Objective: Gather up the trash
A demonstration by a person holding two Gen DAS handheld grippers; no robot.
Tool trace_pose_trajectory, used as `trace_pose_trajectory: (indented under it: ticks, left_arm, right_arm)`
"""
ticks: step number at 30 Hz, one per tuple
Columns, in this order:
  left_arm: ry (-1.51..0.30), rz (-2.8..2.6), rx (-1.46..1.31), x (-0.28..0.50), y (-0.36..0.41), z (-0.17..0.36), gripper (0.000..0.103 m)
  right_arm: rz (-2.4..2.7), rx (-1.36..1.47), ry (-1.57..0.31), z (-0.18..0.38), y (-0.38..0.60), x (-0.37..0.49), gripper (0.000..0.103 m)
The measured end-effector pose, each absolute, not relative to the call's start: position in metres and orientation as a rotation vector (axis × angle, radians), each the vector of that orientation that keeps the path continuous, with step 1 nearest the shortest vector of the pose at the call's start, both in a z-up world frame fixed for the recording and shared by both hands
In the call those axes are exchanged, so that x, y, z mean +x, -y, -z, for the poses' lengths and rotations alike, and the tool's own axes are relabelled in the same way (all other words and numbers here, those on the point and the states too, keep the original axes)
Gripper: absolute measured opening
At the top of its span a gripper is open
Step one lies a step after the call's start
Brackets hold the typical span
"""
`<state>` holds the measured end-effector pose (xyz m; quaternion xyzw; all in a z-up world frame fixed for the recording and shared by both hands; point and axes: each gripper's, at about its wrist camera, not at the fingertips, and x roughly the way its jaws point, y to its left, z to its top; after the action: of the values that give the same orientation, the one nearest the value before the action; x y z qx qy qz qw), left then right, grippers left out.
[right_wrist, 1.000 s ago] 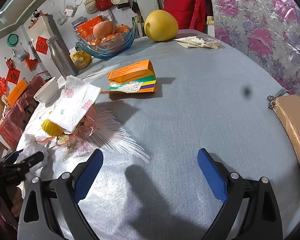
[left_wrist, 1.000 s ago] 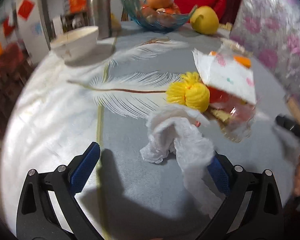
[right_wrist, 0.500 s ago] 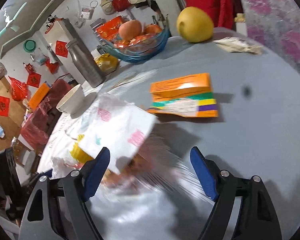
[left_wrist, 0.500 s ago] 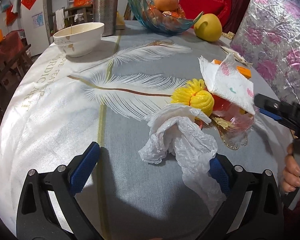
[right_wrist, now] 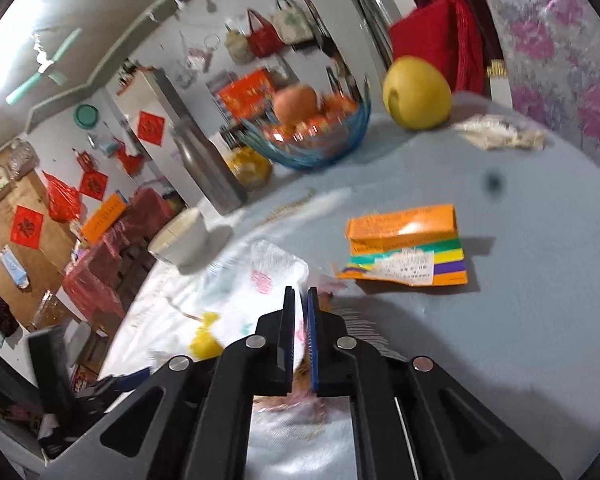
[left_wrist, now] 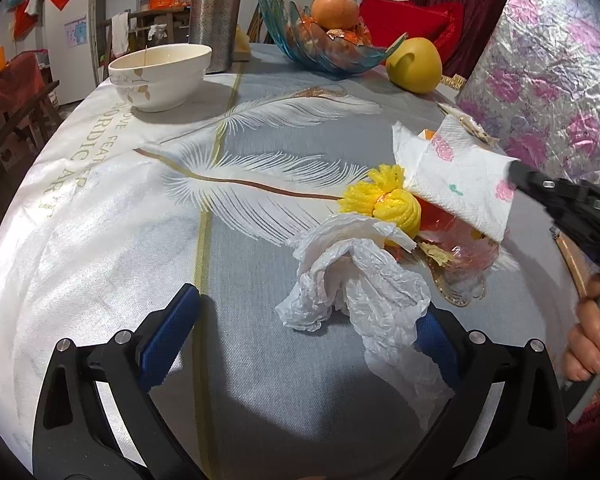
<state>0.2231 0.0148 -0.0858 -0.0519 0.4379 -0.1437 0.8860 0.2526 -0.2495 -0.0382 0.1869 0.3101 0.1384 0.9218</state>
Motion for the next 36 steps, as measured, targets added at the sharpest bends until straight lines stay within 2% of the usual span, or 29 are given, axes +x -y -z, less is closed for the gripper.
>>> trace_pose_trajectory:
  ticks: [6, 8, 9, 10, 11, 12, 13, 14, 16, 18, 26, 29, 36]
  left_arm:
    - [-0.896, 0.326, -0.117, 0.221, -0.013, 0.084, 0.096]
    - [-0.892, 0.333, -0.095, 0.219, -0.009, 0.082, 0.096]
    - [-0.885, 0.333, -0.085, 0.219, -0.007, 0.082, 0.095]
    - [-0.871, 0.331, -0.073, 0.217, -0.005, 0.08, 0.091]
    - [-0.862, 0.334, -0.065, 0.215, -0.004, 0.078, 0.089]
    - [-0.85, 0.352, -0.057, 0.213, -0.002, 0.077, 0.08]
    - [-0.845, 0.367, -0.057, 0.213, -0.001, 0.076, 0.069]
    - [-0.843, 0.382, -0.064, 0.213, -0.001, 0.076, 0.064]
    - [-0.843, 0.412, -0.092, 0.214, -0.005, 0.076, 0.045]
    - [-0.836, 0.439, -0.14, 0.215, -0.011, 0.076, 0.041]
    - [-0.796, 0.48, -0.158, 0.209, -0.011, 0.07, 0.04]
    - [-0.808, 0.486, -0.163, 0.211, -0.011, 0.072, 0.04]
    - [-0.812, 0.496, -0.157, 0.211, -0.009, 0.073, 0.04]
  right_arm:
    - [-0.28, 0.328, -0.608, 0.024, 0.254, 0.218, 0.005]
    - [-0.289, 0.31, -0.638, 0.029, 0.254, 0.217, 0.009]
    - [-0.288, 0.31, -0.652, 0.032, 0.254, 0.217, 0.018]
    - [-0.282, 0.316, -0.664, 0.035, 0.255, 0.218, 0.038]
    - [-0.271, 0.324, -0.668, 0.036, 0.257, 0.219, 0.048]
    - [-0.262, 0.325, -0.666, 0.038, 0.257, 0.219, 0.058]
    - [-0.251, 0.321, -0.669, 0.039, 0.257, 0.222, 0.059]
    - [-0.243, 0.317, -0.683, 0.04, 0.258, 0.226, 0.059]
    - [-0.247, 0.337, -0.706, 0.045, 0.259, 0.231, 0.059]
    - [-0.247, 0.365, -0.727, 0.049, 0.262, 0.241, 0.059]
    - [-0.101, 0.426, -0.726, 0.044, 0.291, 0.294, 0.059]
    - [-0.009, 0.333, -0.704, 0.041, 0.294, 0.314, 0.072]
    - [0.001, 0.373, -0.806, 0.071, 0.316, 0.371, 0.072]
